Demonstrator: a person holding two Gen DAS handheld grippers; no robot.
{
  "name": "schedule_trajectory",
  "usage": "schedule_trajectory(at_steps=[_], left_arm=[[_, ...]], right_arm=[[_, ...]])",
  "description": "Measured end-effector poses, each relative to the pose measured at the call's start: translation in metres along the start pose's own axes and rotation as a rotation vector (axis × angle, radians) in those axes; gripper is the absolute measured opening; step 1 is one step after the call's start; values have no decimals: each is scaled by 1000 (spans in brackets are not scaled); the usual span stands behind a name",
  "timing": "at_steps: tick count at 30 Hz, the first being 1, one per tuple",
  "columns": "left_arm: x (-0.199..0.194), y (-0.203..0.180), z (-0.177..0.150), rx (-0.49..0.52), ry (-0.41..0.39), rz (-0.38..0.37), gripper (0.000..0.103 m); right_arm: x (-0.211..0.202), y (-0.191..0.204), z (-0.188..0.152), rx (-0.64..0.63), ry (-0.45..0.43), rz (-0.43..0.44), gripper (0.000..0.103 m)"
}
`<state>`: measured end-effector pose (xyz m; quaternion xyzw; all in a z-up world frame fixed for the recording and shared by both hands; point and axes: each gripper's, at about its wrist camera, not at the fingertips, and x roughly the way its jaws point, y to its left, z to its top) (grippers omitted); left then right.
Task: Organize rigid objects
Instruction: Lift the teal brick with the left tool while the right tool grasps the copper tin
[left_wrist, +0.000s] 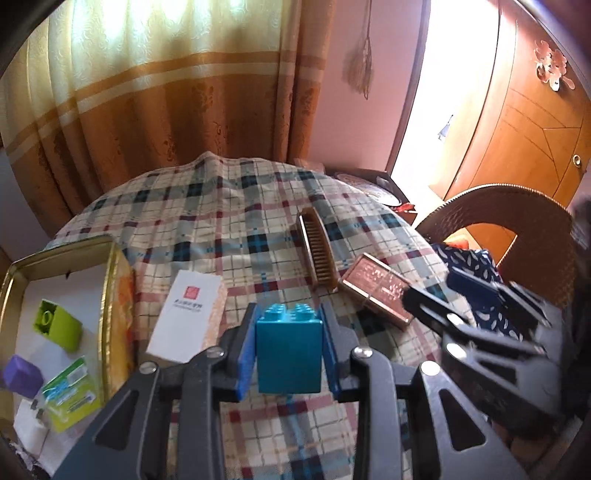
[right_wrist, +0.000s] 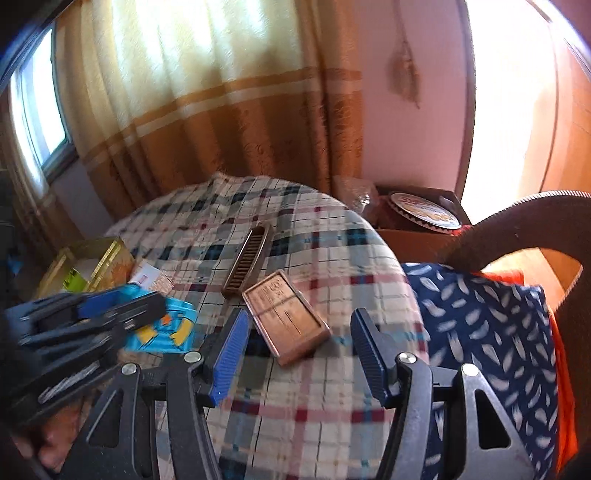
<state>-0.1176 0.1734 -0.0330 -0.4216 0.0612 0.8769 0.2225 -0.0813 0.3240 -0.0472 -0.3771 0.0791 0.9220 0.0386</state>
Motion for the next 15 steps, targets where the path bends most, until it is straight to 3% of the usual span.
schedule_trajectory(at_steps=[6,15], left_arm=[[6,5,-3,13,21,10,31],[45,10,-8,-57,149,-13,33]], right_arm=[[16,7,1,-43,49,-13,61],[41,14,1,-121,115,-42,61]])
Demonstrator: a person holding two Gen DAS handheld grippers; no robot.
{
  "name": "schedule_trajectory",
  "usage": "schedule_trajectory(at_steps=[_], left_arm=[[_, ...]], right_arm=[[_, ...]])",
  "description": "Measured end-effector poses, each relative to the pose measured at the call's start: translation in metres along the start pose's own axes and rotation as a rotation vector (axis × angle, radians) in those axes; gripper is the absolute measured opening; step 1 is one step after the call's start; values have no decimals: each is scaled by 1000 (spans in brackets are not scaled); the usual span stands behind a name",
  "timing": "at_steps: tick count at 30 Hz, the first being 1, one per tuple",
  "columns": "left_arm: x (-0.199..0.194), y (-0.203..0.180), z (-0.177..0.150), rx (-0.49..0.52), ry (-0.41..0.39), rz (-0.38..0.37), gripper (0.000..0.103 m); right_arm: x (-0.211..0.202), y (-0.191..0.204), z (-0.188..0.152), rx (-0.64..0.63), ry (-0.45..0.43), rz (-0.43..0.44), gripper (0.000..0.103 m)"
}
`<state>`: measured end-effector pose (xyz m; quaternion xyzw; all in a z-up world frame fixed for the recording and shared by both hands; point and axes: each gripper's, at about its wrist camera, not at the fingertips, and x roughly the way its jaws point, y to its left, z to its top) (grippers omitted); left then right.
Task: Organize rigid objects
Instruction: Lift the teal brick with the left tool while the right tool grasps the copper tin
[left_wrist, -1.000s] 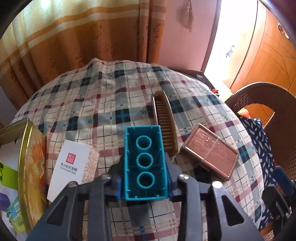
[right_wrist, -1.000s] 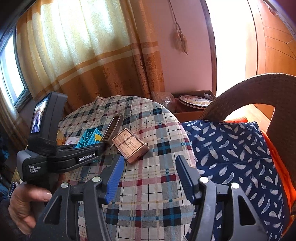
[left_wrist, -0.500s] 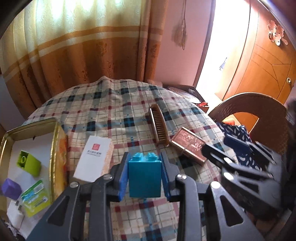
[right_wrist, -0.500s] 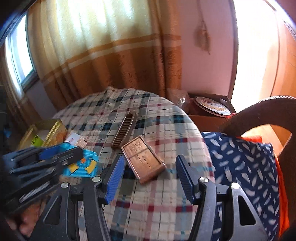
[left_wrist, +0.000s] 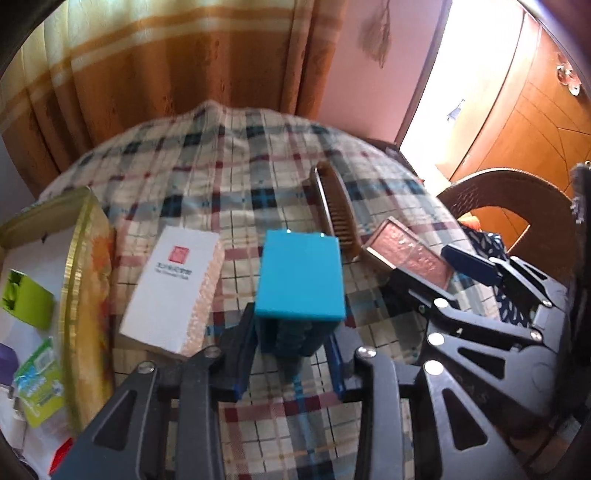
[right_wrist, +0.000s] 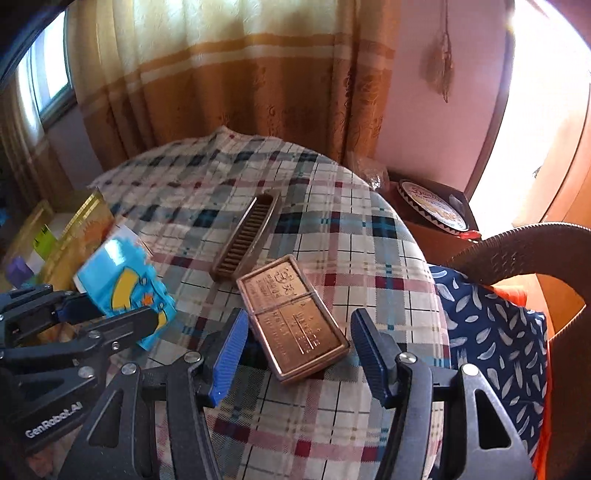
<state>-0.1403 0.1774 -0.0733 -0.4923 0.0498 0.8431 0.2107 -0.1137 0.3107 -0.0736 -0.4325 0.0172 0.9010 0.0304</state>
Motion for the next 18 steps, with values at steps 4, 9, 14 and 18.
schedule_trajectory(at_steps=[4,9,14,18], left_arm=[[6,-2,4,0,-11,21,32],[8,-2,7,-3,-30,27,30],[-9,-7,1,15,-67,-9,30],[-34,-10,-5,49,-119,-8,30]], right_arm=[[3,0,1,-6,-1,-8,61],[3,0,1,-3,-3,-13,51],[-8,-9,-6,75,-7,45,48],[-28,-17,-18,186,-33,91,48]])
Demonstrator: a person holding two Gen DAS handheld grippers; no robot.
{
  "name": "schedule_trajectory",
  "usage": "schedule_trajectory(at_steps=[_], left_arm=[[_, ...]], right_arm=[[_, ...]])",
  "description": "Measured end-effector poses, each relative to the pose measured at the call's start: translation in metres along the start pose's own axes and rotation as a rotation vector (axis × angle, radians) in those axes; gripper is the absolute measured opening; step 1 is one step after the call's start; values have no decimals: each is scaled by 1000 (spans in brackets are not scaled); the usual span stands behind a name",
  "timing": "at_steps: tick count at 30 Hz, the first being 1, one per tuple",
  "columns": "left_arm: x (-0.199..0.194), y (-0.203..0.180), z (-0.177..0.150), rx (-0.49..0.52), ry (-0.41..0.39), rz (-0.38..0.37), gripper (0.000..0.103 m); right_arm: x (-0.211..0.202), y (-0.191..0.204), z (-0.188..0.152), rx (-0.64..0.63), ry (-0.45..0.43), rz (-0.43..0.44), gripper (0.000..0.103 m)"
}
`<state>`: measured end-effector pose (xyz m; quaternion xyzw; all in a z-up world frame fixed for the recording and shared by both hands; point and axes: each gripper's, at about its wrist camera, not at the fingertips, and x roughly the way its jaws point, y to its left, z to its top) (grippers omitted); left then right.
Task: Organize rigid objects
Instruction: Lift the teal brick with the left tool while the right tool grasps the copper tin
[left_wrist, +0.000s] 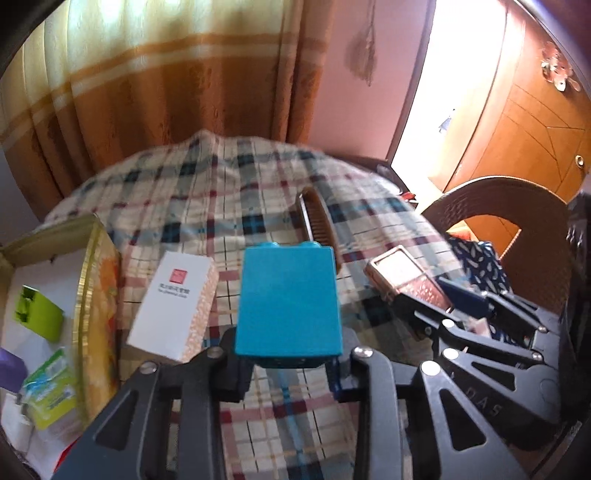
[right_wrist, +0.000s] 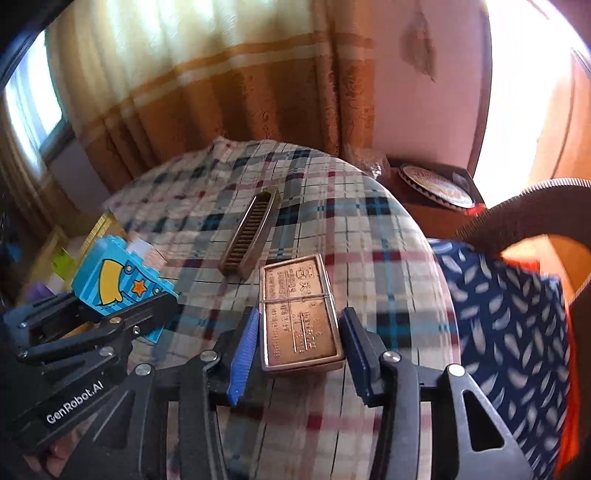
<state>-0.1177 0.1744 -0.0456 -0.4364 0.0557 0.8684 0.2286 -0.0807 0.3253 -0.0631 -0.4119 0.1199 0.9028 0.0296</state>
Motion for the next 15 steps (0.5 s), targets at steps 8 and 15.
schedule_trajectory(at_steps=[8,15], left_arm=[[-31,-2,-18,38,-18,61,30],[-59,3,-37,37,-34,59,30]], right_arm=[[-44,15,-25,67,-54,5,48],[-73,31,-39,86,-86,15,48]])
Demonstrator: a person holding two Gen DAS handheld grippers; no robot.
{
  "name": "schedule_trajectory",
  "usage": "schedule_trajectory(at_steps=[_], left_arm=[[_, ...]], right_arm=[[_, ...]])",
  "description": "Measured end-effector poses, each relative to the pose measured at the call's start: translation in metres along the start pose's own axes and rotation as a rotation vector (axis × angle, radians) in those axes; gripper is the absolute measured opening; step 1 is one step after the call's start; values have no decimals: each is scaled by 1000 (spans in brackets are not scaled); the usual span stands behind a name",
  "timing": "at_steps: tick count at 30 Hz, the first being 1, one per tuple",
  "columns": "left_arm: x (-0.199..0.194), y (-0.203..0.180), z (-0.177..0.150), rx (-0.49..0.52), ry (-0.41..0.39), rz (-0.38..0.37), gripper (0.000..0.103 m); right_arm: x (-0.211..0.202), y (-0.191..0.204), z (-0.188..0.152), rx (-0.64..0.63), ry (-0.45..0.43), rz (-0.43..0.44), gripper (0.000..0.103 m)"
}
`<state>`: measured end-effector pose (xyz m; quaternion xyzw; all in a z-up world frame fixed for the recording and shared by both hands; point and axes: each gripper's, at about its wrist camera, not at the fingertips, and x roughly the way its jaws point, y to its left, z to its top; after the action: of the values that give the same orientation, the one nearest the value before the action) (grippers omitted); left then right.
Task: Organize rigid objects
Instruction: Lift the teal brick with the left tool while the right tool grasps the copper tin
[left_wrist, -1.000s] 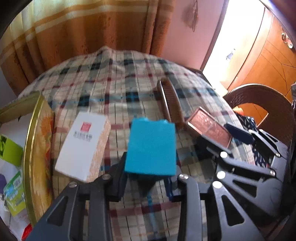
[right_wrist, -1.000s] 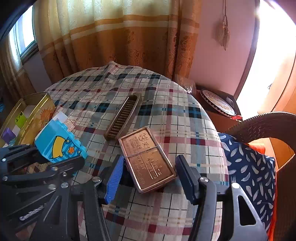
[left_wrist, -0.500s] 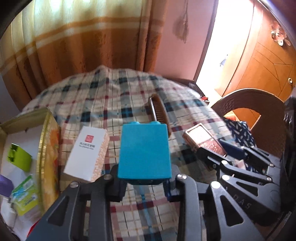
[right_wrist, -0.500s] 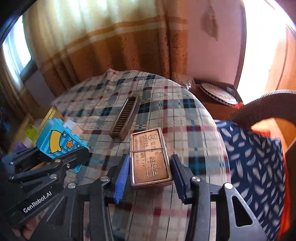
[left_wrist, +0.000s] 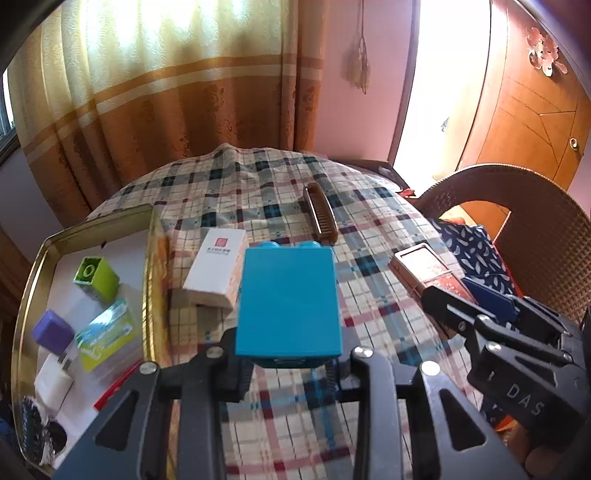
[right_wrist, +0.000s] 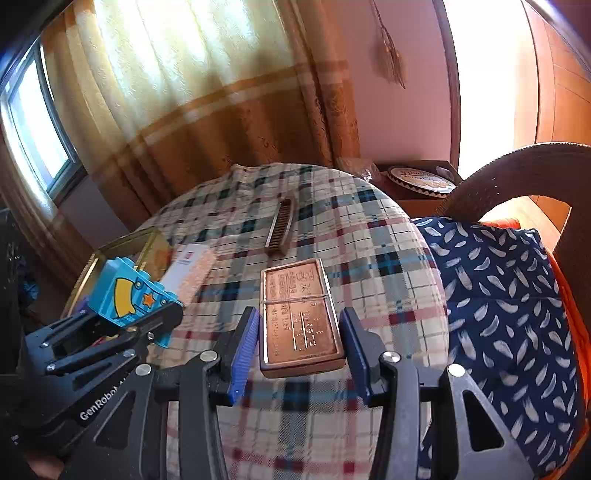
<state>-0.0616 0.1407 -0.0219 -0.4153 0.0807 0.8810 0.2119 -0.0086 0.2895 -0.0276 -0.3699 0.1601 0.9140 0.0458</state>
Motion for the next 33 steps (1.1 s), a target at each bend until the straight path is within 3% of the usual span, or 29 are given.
schedule_trajectory(at_steps=[12,21,33], left_arm=[[-42,8,-16,-20,-50,-17,30],[-56,19,-25,-41,-62,-8,30],[-77,37,-26,-73,-103,-16,30]], right_arm=[[-50,37,-12,-54,-77,10,46],[-52,51,-19,-78,-72,7,45],[-82,79,-12,-133,-158,35,45]])
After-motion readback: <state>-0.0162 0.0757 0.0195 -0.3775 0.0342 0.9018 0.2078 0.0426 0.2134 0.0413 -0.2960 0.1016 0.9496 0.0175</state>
